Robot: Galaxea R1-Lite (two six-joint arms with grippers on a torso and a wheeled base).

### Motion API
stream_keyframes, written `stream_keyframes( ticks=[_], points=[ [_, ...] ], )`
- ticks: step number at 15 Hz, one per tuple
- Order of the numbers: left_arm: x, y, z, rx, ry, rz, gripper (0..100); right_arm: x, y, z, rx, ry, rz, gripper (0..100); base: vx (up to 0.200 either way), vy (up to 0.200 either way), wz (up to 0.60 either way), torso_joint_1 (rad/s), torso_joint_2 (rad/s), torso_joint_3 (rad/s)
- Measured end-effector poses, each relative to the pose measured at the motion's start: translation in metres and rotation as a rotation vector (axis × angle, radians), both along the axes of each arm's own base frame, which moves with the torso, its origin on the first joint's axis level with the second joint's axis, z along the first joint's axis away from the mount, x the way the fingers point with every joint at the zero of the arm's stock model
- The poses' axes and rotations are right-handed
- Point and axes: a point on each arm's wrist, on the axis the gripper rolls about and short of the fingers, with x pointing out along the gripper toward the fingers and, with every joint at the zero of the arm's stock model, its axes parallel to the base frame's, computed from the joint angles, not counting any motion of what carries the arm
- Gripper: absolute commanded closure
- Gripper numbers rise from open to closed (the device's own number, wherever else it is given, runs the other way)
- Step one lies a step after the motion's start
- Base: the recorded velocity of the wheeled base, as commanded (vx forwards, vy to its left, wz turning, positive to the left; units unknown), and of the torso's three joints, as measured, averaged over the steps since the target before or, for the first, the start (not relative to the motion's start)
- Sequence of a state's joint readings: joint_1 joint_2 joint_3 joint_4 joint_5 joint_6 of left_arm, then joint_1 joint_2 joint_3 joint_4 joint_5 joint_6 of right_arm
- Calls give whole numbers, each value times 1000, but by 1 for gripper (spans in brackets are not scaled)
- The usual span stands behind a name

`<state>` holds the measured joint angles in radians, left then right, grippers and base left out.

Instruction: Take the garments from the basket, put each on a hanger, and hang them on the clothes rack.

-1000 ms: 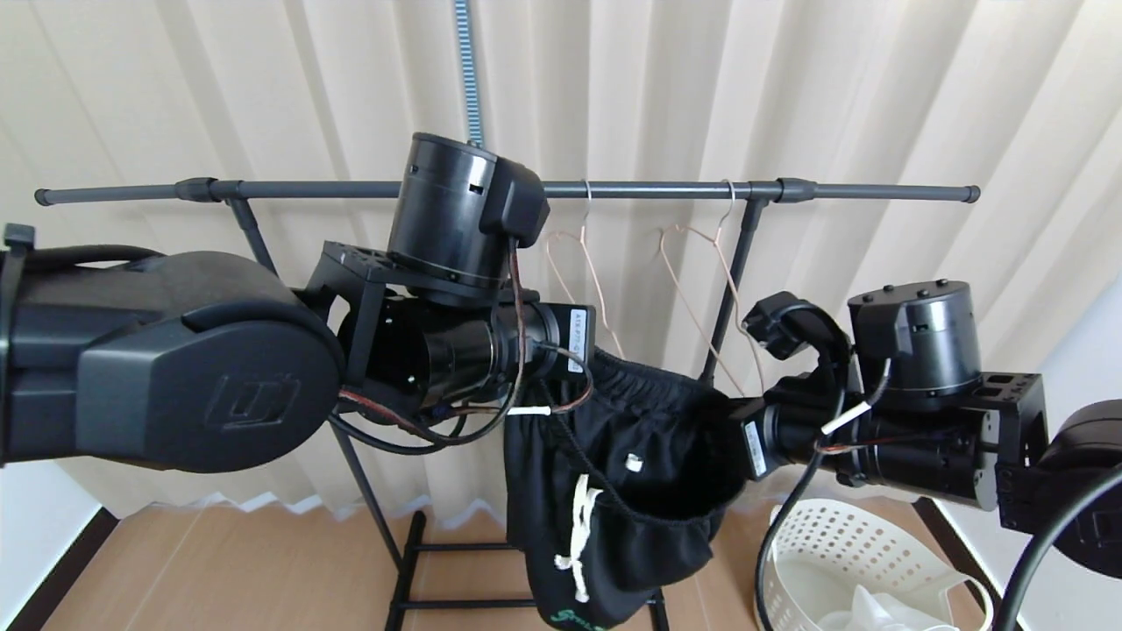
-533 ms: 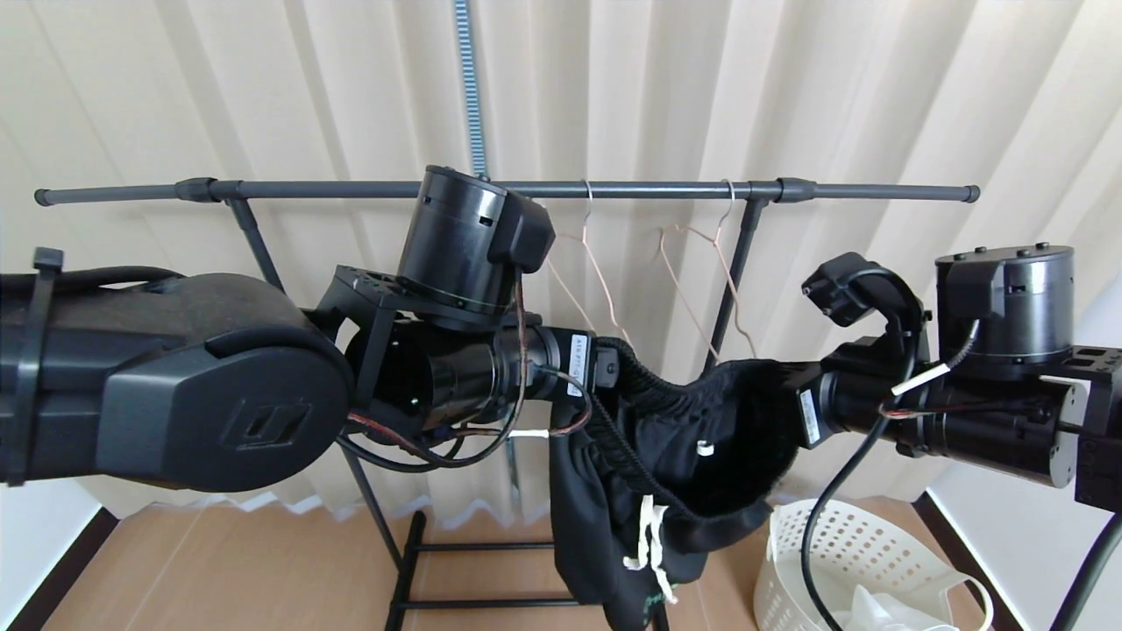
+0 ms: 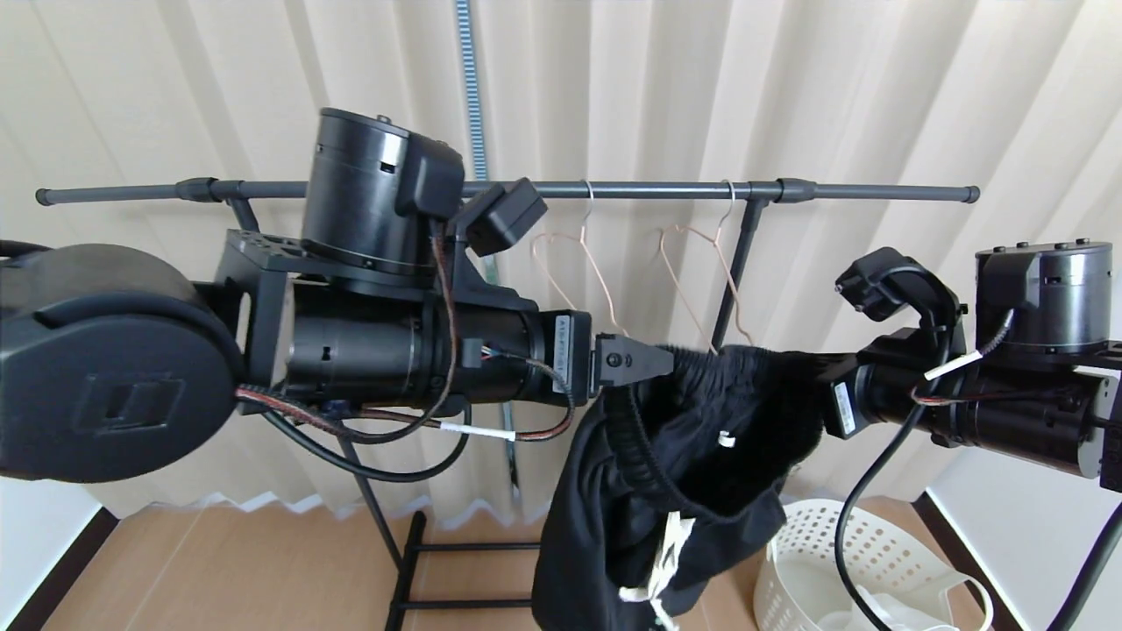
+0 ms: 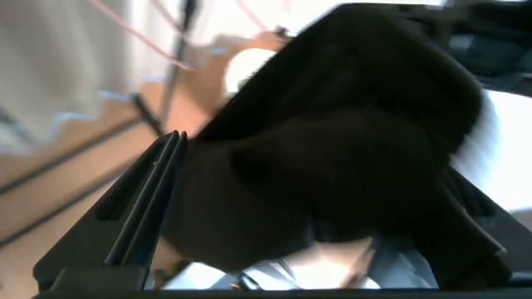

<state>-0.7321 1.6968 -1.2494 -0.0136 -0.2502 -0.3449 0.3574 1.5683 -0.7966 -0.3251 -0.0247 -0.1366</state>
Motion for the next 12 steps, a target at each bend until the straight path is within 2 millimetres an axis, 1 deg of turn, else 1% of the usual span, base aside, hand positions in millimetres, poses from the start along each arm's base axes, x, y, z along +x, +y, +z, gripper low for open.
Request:
stream_keyframes(
  ticks=[3,5,7,9,12],
  points=[
    [-6,14,5,-17,0,1,0,-1,-1,0,-3,0,-3,100,0,0,0,0,0,0],
    [-8,17,5,-10,-10,11,0,-3,-2,1,-11,-6,-10,100,0,0,0,0,0,0],
    [-6,17,3,12,-17,43,0,-9,-3,2,-47,-21,10,100,0,0,0,0,0,0],
    [6,11,-5,77,-44,163,0,-20,-7,5,-86,-31,33,100,0,0,0,0,0,0],
    [35,-8,-16,150,-76,306,0,-35,-10,9,-134,-62,68,100,0,0,0,0,0,0]
  ],
)
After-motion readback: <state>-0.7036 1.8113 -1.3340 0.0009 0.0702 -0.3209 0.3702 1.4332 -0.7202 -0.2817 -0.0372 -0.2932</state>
